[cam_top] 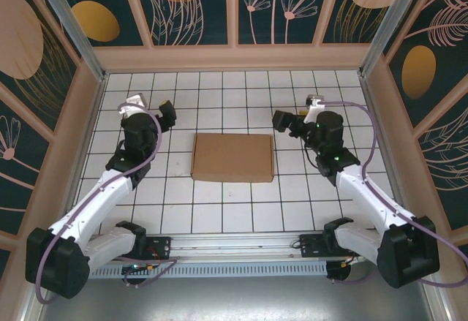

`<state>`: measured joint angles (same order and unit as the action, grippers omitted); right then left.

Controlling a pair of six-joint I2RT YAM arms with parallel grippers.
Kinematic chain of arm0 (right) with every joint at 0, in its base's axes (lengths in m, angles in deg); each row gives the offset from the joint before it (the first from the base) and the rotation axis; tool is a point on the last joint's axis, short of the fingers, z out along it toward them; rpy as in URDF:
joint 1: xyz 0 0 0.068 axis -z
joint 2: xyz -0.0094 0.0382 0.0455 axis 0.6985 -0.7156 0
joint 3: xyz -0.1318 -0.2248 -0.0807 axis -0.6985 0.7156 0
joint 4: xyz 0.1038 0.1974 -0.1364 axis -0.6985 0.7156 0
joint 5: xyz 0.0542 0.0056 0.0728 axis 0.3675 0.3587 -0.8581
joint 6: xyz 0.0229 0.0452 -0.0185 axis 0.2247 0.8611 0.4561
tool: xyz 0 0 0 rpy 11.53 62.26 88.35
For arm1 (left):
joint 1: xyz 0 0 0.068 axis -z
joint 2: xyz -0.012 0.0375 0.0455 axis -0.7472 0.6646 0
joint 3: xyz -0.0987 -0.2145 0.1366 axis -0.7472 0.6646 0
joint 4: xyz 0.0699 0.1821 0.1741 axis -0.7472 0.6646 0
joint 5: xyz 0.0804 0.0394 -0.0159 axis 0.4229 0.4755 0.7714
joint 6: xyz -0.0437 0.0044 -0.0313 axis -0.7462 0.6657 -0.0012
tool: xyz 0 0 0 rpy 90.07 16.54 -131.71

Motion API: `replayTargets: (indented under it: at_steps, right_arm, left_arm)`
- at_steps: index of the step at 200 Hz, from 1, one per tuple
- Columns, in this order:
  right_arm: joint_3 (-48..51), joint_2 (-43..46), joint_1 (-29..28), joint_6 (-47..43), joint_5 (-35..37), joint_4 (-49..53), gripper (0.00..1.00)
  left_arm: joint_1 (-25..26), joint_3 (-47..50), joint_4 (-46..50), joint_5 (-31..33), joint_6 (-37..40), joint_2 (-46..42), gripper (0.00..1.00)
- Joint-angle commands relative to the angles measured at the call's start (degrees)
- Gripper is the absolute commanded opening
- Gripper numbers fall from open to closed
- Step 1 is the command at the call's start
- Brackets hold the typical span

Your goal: Fold the paper box

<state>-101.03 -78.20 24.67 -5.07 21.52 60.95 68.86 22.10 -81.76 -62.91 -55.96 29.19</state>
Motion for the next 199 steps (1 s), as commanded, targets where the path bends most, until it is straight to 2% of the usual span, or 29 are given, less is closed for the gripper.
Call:
replayTargets:
  at_steps: [1, 20, 36, 54, 64, 68, 73, 84, 96, 104, 111, 117, 127, 131, 138, 142, 167, 199]
  right_arm:
    - [8.73, 1.72, 0.79, -13.45, 11.17, -19.96, 0.99]
    - [18.8, 0.66, 3.69, -19.24, 14.94, -37.27, 0.99]
    - [23.78, -2.02, 6.37, -20.79, 21.04, -42.69, 0.99]
    - [27.39, -5.54, 10.68, -19.13, 22.67, -46.28, 0.99]
    - [29.28, -8.44, 14.08, -17.22, 20.3, -49.64, 0.99]
    - [30.1, -9.88, 15.53, -16.36, 19.08, -51.66, 0.99]
    - [31.13, -12.09, 17.33, -15.04, 17.54, -55.15, 0.99]
    - [33.88, -17.73, 21.25, -12.89, 12.86, -67.07, 0.99]
    - [35.7, -26.1, 25.5, -10.34, 5.69, -77.05, 0.99]
    - [36.24, -31.81, 26.96, -8.68, 5.83, -84.7, 0.99]
    - [34.51, -29.56, 27.26, -9.43, 0.84, -79.11, 0.99]
    - [32.63, -28.76, 26.87, -10.95, -2.06, -74.31, 0.99]
    - [30.36, -30.12, 25.75, -12.89, -4.32, -72.99, 0.99]
    - [29.48, -29.86, 25.48, -13.51, -4.64, -71.2, 0.99]
    - [27.65, -29.07, 24.72, -14.15, -3.01, -66.18, 0.99]
    - [26.74, -29.34, 24.17, -14.13, -1.64, -64.68, 0.99]
    - [24.38, -29.14, 22.81, -15.12, 1.21, -59.76, 0.99]
    - [24.42, -29.23, 22.79, -15.11, 1.17, -59.89, 0.99]
  left_arm:
    - [-1.66, 8.97, -19.5, 6.38, 22.22, 2.73, 0.99]
    - [-7.32, 15.22, -29.34, -6.54, 25.84, 5.68, 0.99]
    - [-9.66, 17.85, -33.49, -7.21, 24.41, 9.62, 0.99]
    - [-12.3, 19.72, -37.91, -7.87, 17.84, 15.46, 0.99]
    - [-14.11, 21.93, -44.7, -7.71, 13.44, 18.28, 0.99]
    - [-14.62, 20.76, -42.99, -8.48, 13.04, 18.67, 0.99]
    - [-14.94, 19.3, -39.66, -9.7, 14.74, 18.9, 0.99]
    - [-14.98, 19.75, -45.49, -10.55, 20.18, 21.38, 0.99]
    - [-18.26, 23.57, -54.48, -11.76, 16.8, 23.95, 0.99]
    - [-20.53, 28.28, -66.17, -13.19, 14.18, 26.86, 0.99]
    - [-21.2, 30.6, -72.12, -17.65, 14.81, 27.68, 0.99]
    - [-21.26, 29.53, -68.2, -21.33, 16.57, 26.65, 0.99]
    - [-21.22, 26.0, -61.71, -28.5, 19.66, 26.8, 0.99]
    - [-21.33, 25.73, -61.19, -28.13, 18.93, 26.83, 0.99]
    - [-21.47, 24.98, -59.97, -22.78, 17.01, 26.84, 0.99]
    - [-21.41, 24.78, -59.4, -22.13, 16.91, 26.95, 0.99]
    - [-21.32, 24.78, -59.46, -22.1, 17.0, 26.96, 0.99]
    - [-21.39, 25.4, -60.32, -22.19, 17.01, 26.66, 0.99]
